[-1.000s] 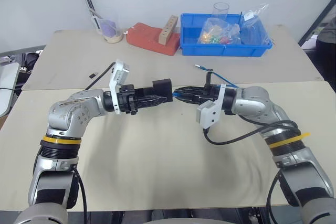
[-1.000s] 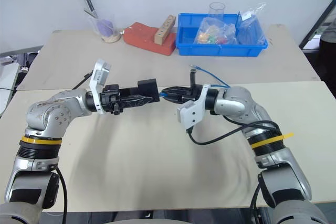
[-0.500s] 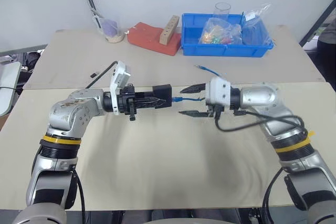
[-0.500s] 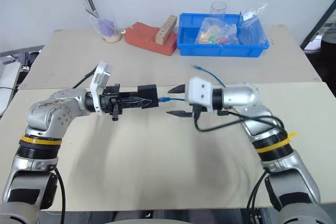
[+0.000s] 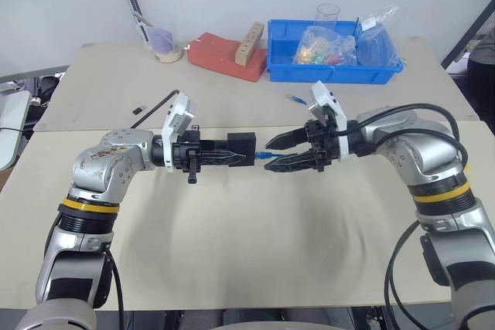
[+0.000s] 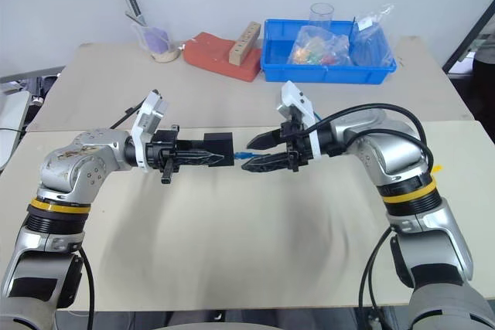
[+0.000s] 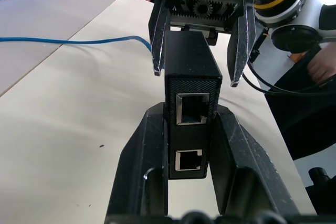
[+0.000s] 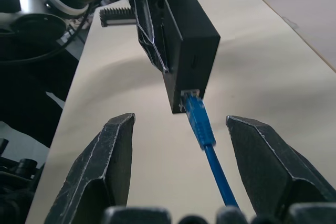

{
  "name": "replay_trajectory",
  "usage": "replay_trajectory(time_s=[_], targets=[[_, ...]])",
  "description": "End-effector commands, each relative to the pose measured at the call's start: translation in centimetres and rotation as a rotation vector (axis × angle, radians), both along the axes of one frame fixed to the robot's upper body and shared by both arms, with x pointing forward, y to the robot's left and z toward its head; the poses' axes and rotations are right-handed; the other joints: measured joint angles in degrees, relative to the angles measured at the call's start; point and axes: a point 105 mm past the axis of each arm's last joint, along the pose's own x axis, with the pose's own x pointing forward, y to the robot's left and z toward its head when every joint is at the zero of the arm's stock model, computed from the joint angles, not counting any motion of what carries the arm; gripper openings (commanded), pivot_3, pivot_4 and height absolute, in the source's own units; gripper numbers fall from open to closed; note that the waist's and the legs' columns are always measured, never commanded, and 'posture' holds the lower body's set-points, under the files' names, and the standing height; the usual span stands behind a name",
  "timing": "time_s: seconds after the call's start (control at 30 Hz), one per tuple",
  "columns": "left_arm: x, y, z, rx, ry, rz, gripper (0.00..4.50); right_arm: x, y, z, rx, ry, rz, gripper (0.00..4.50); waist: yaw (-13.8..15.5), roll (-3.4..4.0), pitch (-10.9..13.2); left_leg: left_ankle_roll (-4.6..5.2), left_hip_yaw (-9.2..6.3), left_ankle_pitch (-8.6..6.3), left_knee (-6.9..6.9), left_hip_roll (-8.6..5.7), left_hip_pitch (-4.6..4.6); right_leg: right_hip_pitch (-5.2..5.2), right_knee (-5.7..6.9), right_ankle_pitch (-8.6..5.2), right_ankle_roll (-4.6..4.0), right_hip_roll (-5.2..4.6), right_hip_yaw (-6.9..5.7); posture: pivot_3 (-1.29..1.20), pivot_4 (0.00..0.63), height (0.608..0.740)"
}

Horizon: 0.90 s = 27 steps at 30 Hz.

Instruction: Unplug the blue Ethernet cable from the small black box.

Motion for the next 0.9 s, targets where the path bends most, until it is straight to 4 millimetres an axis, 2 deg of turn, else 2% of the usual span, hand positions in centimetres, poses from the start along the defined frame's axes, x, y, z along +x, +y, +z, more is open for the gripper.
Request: replay_trajectory(time_s=[0.03, 0.27, 0.37, 0.43, 0.47, 0.6, 0.9], targets=[[-0.48, -0.15, 1.47, 0.004, -0.074, -0.031, 0.55, -0.25, 0.4, 1.11, 0.021, -0.02, 0.027, 3.1, 0.0, 0.0, 0.0, 0.0, 0.0, 0.0, 0.0, 0.0, 0.0, 0.0, 0.0, 0.0, 0.0, 0.0, 0.0, 0.0, 0.15, 0.74], [-0.55, -0.33, 1.45, 0.01, -0.079, -0.038, 0.55, -0.16, 0.87, 1.08, 0.024, -0.016, 0.038, 3.1, 0.0, 0.0, 0.0, 0.0, 0.0, 0.0, 0.0, 0.0, 0.0, 0.0, 0.0, 0.0, 0.0, 0.0, 0.0, 0.0, 0.15, 0.74], [-0.5, -0.35, 1.45, 0.012, -0.078, -0.04, 0.55, -0.11, 0.87, 1.08, 0.024, -0.014, 0.041, 2.37, 0.0, 0.0, 0.0, 0.0, 0.0, 0.0, 0.0, 0.0, 0.0, 0.0, 0.0, 0.0, 0.0, 0.0, 0.0, 0.0, 0.15, 0.74], [-0.49, -0.4, 1.45, 0.012, -0.078, -0.042, 0.55, -0.14, 0.91, 1.1, 0.026, -0.008, 0.044, 1.55, 0.0, 0.0, 0.0, 0.0, 0.0, 0.0, 0.0, 0.0, 0.0, 0.0, 0.0, 0.0, 0.0, 0.0, 0.0, 0.0, 0.15, 0.74], [-0.49, -0.42, 1.46, 0.011, -0.078, -0.043, 0.55, -0.16, 0.93, 1.11, 0.028, -0.005, 0.045, 1.34, 0.0, 0.0, 0.0, 0.0, 0.0, 0.0, 0.0, 0.0, 0.0, 0.0, 0.0, 0.0, 0.0, 0.0, 0.0, 0.0, 0.15, 0.74], [-0.55, -0.6, 1.56, 0.009, -0.08, -0.05, 0.55, -0.17, 0.92, 1.13, 0.026, -0.003, 0.05, 0.03, 0.0, 0.0, 0.0, 0.0, 0.0, 0.0, 0.0, 0.0, 0.0, -0.01, 0.0, 0.0, 0.0, 0.0, 0.0, 0.0, 0.15, 0.74], [-0.52, -0.68, 1.79, 0.001, -0.083, -0.051, 0.55, -0.39, 0.81, 0.87, 0.01, -0.002, 0.069, 0.03, 0.0, 0.0, 0.0, 0.0, 0.0, 0.0, 0.0, 0.0, 0.0, -0.01, 0.0, 0.0, 0.0, 0.0, 0.0, 0.0, 0.15, 0.74]])
